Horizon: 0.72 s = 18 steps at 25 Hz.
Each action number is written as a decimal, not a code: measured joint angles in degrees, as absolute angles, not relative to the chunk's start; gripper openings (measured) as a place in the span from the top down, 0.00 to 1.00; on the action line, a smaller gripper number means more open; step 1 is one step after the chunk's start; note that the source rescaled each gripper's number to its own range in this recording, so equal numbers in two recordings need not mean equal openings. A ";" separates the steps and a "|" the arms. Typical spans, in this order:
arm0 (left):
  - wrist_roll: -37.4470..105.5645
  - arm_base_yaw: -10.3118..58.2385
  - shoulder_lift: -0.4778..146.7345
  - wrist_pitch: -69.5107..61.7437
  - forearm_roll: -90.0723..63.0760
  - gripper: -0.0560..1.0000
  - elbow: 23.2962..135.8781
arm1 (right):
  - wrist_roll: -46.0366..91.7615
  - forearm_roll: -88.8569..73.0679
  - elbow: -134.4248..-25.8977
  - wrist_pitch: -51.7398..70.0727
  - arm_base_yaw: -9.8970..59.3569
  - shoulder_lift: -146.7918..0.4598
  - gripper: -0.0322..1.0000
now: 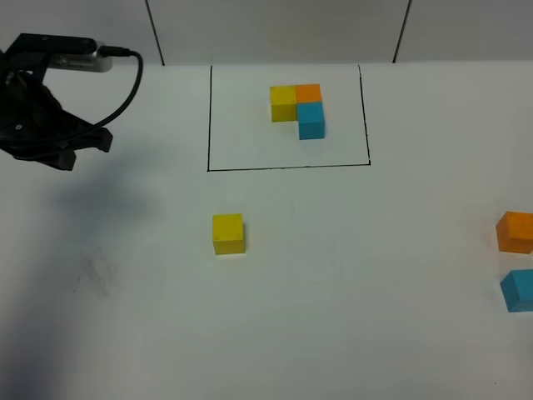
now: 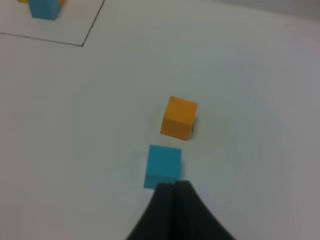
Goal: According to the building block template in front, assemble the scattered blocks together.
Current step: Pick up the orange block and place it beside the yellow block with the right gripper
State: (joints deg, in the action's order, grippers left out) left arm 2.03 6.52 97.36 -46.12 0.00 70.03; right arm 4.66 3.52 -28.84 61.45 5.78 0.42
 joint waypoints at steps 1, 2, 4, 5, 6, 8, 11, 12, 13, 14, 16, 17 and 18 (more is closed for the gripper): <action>1.84 5.58 96.15 -46.18 0.30 0.94 68.89 | 4.66 3.52 -28.84 61.45 5.78 0.42 0.97; 1.67 4.76 94.90 -46.31 0.38 0.94 67.49 | 4.66 3.52 -28.84 61.45 5.78 0.42 0.97; 1.41 2.59 92.40 -46.31 0.61 0.94 64.55 | 4.66 3.52 -28.84 61.45 5.78 0.42 0.97; 1.31 1.49 90.91 -46.39 0.68 0.94 62.75 | 4.66 3.52 -28.84 61.45 5.78 0.42 0.97; 1.31 0.59 89.36 -46.38 0.74 0.94 60.95 | 4.66 3.52 -28.84 61.45 5.78 0.42 0.97; 1.24 -1.48 86.22 -46.48 0.74 0.94 57.55 | 4.66 3.52 -28.84 61.45 5.78 0.42 0.97; 1.24 -3.90 80.68 -46.63 0.78 0.94 52.45 | 4.66 3.52 -28.84 61.45 5.78 0.42 0.97; 1.24 -4.52 78.59 -46.80 0.78 0.94 50.76 | 4.66 3.52 -28.84 61.45 5.78 0.42 0.97; 1.24 -4.93 76.47 -47.06 0.78 0.94 49.13 | 4.66 3.52 -28.84 61.45 5.78 0.42 0.97; 1.18 -5.36 74.41 -47.47 0.81 0.94 47.59 | 4.66 3.52 -28.84 61.45 5.78 0.42 0.97; 1.06 -5.77 70.69 -48.51 0.92 0.94 44.96 | 4.66 3.52 -28.84 61.45 5.78 0.42 0.97; 0.90 -5.77 68.75 -49.07 1.00 0.94 43.62 | 4.66 3.52 -28.84 61.45 5.78 0.42 0.97; 0.76 -5.77 67.23 -49.66 1.00 0.94 42.42 | 4.66 3.52 -28.84 61.45 5.78 0.42 0.97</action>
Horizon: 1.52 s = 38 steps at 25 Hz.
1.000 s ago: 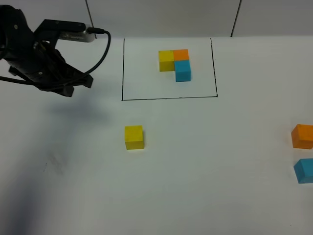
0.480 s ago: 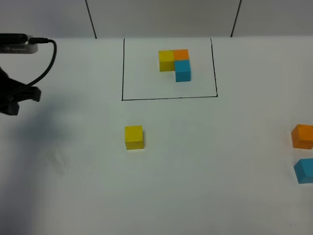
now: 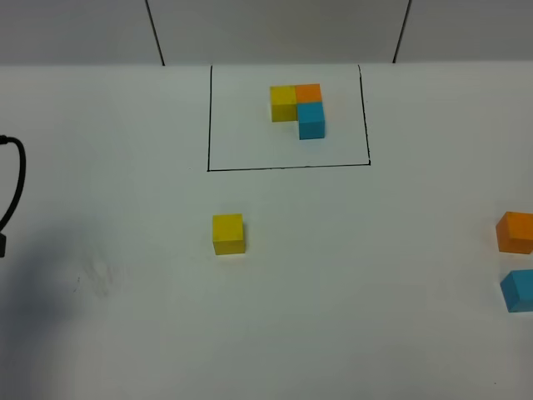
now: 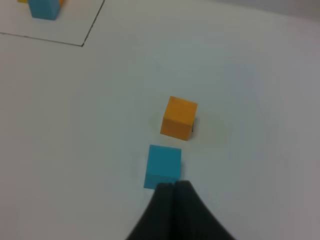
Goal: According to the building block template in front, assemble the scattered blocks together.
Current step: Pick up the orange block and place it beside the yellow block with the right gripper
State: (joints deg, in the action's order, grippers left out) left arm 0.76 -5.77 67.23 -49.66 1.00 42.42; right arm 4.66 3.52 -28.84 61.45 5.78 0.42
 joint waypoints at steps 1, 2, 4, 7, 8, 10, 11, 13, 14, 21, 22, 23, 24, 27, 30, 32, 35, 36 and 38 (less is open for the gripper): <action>0.63 -5.77 65.49 -50.25 1.00 0.94 41.53 | 4.66 3.52 -28.84 61.45 5.78 0.42 0.97; 0.58 -5.77 63.82 -50.69 1.00 0.94 40.52 | 4.66 3.52 -28.84 61.45 5.78 0.42 0.97; 0.00 -5.77 60.93 -52.19 1.00 0.94 38.75 | 4.66 3.52 -28.84 61.45 5.78 0.42 0.97; -0.97 -5.77 56.63 -53.67 0.94 0.94 36.33 | 4.66 3.52 -28.84 61.45 5.78 0.42 0.97; -1.41 -5.77 55.49 -53.92 0.81 0.94 35.62 | 4.66 3.52 -28.84 61.45 5.78 0.42 0.97; -1.81 -5.77 52.69 -54.35 0.75 0.95 33.60 | 4.66 3.52 -28.84 61.45 5.78 0.42 0.97; -1.93 -5.77 51.49 -54.44 0.75 0.95 32.70 | 4.66 3.52 -28.84 61.45 5.78 0.42 0.97; -2.04 -5.77 48.61 -54.63 0.75 0.95 31.07 | 4.66 3.52 -28.84 61.45 5.78 0.42 0.97; -2.04 -5.77 47.24 -54.69 0.75 0.95 30.78 | 4.66 3.52 -28.84 61.45 5.78 0.42 0.97; -2.04 -5.77 37.87 -60.09 1.59 0.95 29.49 | 4.60 3.52 -28.84 61.45 5.78 0.42 0.97; -2.04 -5.77 36.73 -60.63 1.64 0.95 29.29 | 4.60 3.52 -28.84 61.45 5.78 0.42 0.97; -1.99 -5.77 35.40 -60.75 1.64 0.95 29.29 | 4.60 3.52 -28.84 61.45 5.78 0.42 0.97; -1.99 -5.77 34.11 -60.75 1.64 0.95 29.25 | 4.60 3.52 -28.84 61.45 5.78 0.42 0.97; -1.99 -5.77 30.91 -60.79 1.64 0.95 29.25 | 4.60 3.52 -28.84 61.45 5.78 0.42 0.97; -1.99 -5.77 28.55 -60.82 1.64 0.95 29.25 | 4.67 3.52 -28.84 61.45 5.78 0.42 0.97; -1.92 -5.77 27.59 -60.94 1.64 0.95 29.25 | 4.67 3.52 -28.84 61.45 5.78 0.42 0.97; -1.74 -5.77 27.19 -61.01 1.64 0.95 29.25 | 4.67 3.52 -28.84 61.45 5.78 0.42 0.97; -1.70 -5.77 27.14 -61.01 1.64 0.95 29.25 | 4.67 3.52 -28.84 61.45 5.78 0.42 0.97; -1.33 -5.77 26.35 -60.96 1.57 0.95 29.25 | 4.67 3.52 -28.84 61.45 5.78 0.42 0.97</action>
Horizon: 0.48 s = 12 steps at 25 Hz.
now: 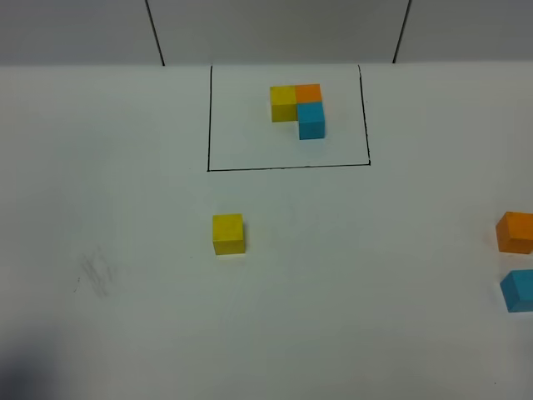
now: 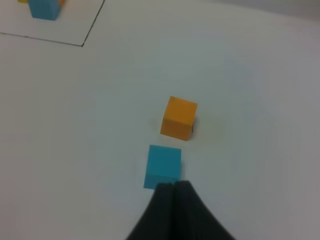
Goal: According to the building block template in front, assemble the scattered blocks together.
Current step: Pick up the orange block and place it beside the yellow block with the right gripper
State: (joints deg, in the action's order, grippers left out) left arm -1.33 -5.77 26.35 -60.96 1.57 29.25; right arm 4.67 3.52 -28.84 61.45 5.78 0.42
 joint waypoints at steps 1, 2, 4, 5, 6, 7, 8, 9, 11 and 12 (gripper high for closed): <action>-1.00 -5.77 25.51 -60.96 1.40 0.95 29.25 | 4.67 3.52 -28.84 61.45 5.78 0.42 0.97; -0.57 -5.77 24.59 -60.96 1.09 0.95 29.25 | 4.67 3.52 -28.84 61.45 5.78 0.42 0.97; 0.00 -5.77 21.76 -60.96 0.81 0.95 29.25 | 4.67 3.52 -28.84 61.45 5.78 0.42 0.97; 0.00 -5.77 20.42 -60.96 0.80 0.95 29.25 | 4.67 3.52 -28.84 61.45 5.78 0.42 0.97; 0.43 -5.77 18.76 -60.96 0.68 0.95 29.25 | 4.67 3.52 -28.84 61.45 5.78 0.42 0.97; 0.48 -5.77 17.15 -60.96 0.63 0.95 29.25 | 4.67 3.52 -28.84 61.45 5.78 0.42 0.97; 0.48 -5.77 15.62 -60.96 0.57 0.95 29.25 | 4.67 3.52 -28.84 61.45 5.78 0.42 0.97; 0.54 -5.77 14.45 -60.96 0.53 0.95 29.25 | 4.61 3.52 -28.84 61.45 5.78 0.42 0.97; 0.71 -5.77 12.11 -60.96 0.33 0.95 29.17 | 4.63 3.52 -28.84 61.45 5.78 0.42 0.97; 0.93 -5.77 11.17 -60.96 0.00 0.95 29.15 | 4.63 3.52 -28.84 61.45 5.78 0.42 0.97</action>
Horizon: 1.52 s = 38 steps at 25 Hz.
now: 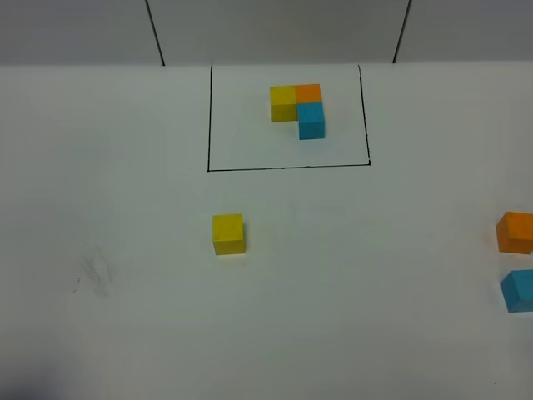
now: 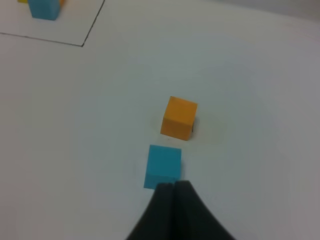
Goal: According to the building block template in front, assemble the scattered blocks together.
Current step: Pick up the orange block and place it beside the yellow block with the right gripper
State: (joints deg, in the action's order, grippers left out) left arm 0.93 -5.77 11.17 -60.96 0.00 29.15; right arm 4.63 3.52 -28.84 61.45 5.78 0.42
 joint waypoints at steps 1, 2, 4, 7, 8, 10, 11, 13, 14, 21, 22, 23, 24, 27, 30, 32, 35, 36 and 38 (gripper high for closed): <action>1.48 -5.77 10.47 -60.96 0.00 0.95 29.15 | 4.63 3.52 -28.84 61.45 5.78 0.42 0.97; 1.87 -5.71 9.72 -60.96 -0.53 0.95 29.15 | 4.63 3.52 -28.84 61.45 5.78 0.42 0.97; 2.92 -4.93 8.46 -61.01 -1.28 0.95 29.10 | 4.63 3.52 -28.84 61.45 5.78 0.42 0.97; 4.32 -3.25 6.87 -61.01 -2.35 0.95 29.10 | 4.63 3.52 -28.84 61.45 5.78 0.42 0.97; 4.53 -2.76 6.51 -61.01 -2.45 0.95 29.08 | 4.63 3.52 -28.84 61.45 5.78 0.42 0.97; 4.61 -2.25 5.64 -61.08 -2.50 0.95 29.03 | 4.63 3.52 -28.84 61.45 5.78 0.42 0.97; 4.72 -2.18 5.19 -61.08 -2.52 0.95 29.03 | 4.63 3.52 -28.84 61.45 5.78 0.42 0.97; 4.76 -2.18 3.90 -61.11 -2.65 0.95 28.97 | 4.63 3.52 -28.84 61.45 5.78 0.42 0.97; 4.84 -2.18 3.22 -61.11 -2.71 0.95 28.97 | 4.63 3.52 -28.84 61.45 5.78 0.42 0.97; 7.59 -2.18 -0.34 -61.23 -4.79 0.95 28.97 | 4.63 3.52 -28.84 61.45 5.78 0.42 0.97; 7.94 -2.18 -0.34 -61.23 -4.99 0.95 28.97 | 4.63 3.52 -28.84 61.45 5.78 0.42 0.97; 7.99 -2.18 -0.34 -61.23 -5.04 0.95 28.97 | 4.63 3.52 -28.84 61.45 5.78 0.42 0.97; 8.12 -2.18 -0.34 -61.23 -5.04 0.95 28.97 | 4.63 3.52 -28.84 61.45 5.78 0.42 0.97; 8.15 -2.18 -0.34 -61.23 -5.04 0.95 28.97 | 4.63 3.52 -28.84 61.40 5.78 0.42 0.97; 8.15 -2.18 -0.34 -61.29 -5.04 0.95 28.97 | 4.63 3.52 -28.84 61.40 5.78 0.42 0.97; 8.15 -2.18 -0.34 -61.29 -5.04 0.95 28.97 | 4.63 3.52 -28.84 61.40 5.78 0.42 0.97; 8.15 -2.18 -0.34 -61.29 -5.04 0.95 28.97 | 4.63 3.52 -28.84 61.40 5.78 0.42 0.97; 8.15 -2.18 -0.34 -61.29 -5.04 0.95 28.97 | 4.63 3.52 -28.84 61.40 5.78 0.42 0.97; 8.15 -2.18 -0.34 -61.29 -5.04 0.95 28.97 | 4.63 3.52 -28.84 61.40 5.78 0.42 0.97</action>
